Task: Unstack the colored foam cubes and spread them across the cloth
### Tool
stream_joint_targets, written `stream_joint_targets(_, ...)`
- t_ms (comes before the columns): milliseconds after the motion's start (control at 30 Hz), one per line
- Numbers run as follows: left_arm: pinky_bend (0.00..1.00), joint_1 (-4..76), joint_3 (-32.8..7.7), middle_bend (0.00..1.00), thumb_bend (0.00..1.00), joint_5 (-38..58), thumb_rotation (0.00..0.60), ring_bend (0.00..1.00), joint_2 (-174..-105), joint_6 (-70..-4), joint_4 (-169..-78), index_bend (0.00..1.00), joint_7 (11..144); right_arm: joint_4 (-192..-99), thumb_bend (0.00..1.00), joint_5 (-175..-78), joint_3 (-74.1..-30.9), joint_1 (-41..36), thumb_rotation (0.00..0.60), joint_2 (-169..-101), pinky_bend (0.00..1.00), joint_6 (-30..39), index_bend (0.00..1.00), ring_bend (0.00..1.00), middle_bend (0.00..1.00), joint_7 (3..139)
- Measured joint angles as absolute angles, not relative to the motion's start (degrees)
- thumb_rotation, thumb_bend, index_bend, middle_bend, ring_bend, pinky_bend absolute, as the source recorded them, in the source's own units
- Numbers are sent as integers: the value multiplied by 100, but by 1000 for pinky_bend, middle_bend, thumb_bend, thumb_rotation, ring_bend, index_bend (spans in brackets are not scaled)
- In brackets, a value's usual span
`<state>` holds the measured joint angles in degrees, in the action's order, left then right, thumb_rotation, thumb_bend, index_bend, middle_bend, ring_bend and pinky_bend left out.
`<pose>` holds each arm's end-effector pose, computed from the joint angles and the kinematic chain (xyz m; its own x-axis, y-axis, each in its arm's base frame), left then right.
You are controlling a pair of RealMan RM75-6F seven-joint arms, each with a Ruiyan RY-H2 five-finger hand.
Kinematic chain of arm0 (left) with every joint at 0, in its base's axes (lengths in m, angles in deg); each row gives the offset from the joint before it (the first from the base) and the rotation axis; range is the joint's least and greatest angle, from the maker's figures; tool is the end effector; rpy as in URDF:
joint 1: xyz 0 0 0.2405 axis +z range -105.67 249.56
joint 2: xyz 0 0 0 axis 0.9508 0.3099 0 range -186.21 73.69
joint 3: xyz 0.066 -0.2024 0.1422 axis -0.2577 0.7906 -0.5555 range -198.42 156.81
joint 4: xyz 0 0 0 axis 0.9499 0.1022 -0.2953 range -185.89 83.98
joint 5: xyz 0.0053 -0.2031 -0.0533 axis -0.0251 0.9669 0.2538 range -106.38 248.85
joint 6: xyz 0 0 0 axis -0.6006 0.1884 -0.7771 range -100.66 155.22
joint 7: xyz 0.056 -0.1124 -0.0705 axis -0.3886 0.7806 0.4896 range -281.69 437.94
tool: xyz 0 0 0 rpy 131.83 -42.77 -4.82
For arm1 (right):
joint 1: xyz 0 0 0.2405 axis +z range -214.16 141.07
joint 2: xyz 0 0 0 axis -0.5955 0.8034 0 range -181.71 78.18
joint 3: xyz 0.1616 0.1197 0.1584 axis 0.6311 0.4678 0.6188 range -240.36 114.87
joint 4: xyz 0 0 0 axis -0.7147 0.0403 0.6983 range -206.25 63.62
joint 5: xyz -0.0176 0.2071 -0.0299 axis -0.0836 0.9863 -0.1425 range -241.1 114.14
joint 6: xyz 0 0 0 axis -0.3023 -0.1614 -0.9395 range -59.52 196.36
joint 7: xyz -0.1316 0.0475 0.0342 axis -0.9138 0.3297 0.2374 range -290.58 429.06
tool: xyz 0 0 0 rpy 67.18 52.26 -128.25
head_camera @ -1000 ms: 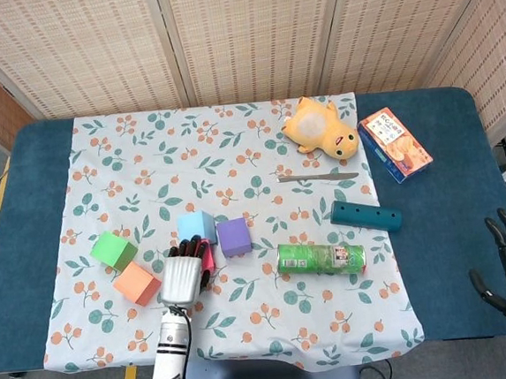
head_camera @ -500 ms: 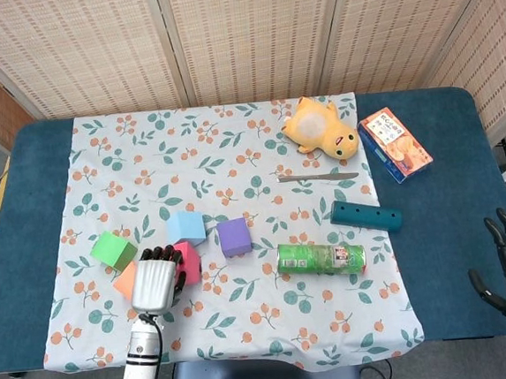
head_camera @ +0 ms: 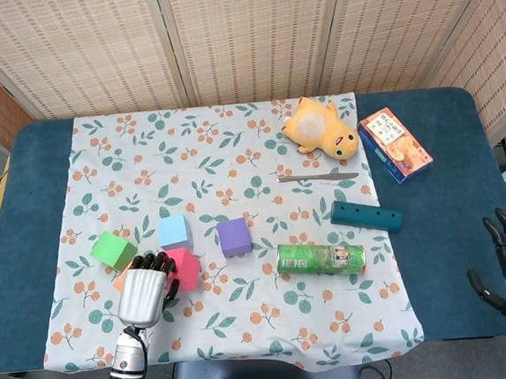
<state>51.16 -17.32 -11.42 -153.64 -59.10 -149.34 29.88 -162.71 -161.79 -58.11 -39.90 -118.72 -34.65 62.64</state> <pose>-0.1440 0.2212 0.0007 0.5233 -0.1019 0.8461 0.8158 -0.2271 -0.5319 -0.2861 -0.1362 0.1792 0.4415 0.2911 0.8487 -0.8772 -0.0591 0.4765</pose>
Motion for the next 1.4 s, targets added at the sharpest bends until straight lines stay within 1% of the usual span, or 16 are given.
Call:
stream_joint_targets(200,452,5272,-1894,411,362,-1460,600,399,-15027,-6070,-15195,588,3009,-16271,240,-16172,-5811,-3985,600,-11871,0,-3450,0,0,0,6259)
stream_joint_targets(333,455,5361,-1926,411,363,-1687,600,400,-14802,-6199,-15386,588,3101,-16274,241,-16170,-5808,-3985,600,-11880,0,-3454,0,0,0,6243)
stream_joint_targets(533,461,5416,-1687,411,363,-1846,600,400,-14539,-6369,-15499,588,3151,-16280,241,-16138,-5802,-3976,600,-11885,0,-3418,0,0,0,6225)
stream_joint_targets(700,464,5465,-1506,411,362,-1823,600,400,-14404,-6445,-15376,588,3151,-16286,240,-16130,-5794,-3972,600,-11886,0,-3419,0,0,0,6221)
stream_joint_targets(933,466,5621,-1459,410,361,-1698,600,401,-14331,-6514,-14973,588,3312,-16278,241,-16124,-5792,-3964,600,-11900,0,-3402,0,0,0,6190)
stream_joint_targets(1067,466,5684,-1432,411,361,-1598,600,401,-14301,-6482,-14899,589,3464,-16271,241,-16103,-5791,-3955,600,-11920,0,-3371,0,0,0,6155)
stream_joint_targets(1200,466,5711,-1443,413,361,-1653,600,403,-14298,-6486,-14892,588,3507,-16264,240,-16105,-5788,-3949,600,-11939,0,-3370,0,0,0,6129)
stream_joint_targets(1400,472,5848,-1576,417,361,-1754,600,408,-14259,-6560,-14934,588,3560,-16269,241,-16104,-5785,-3949,600,-11927,0,-3380,0,0,0,6156)
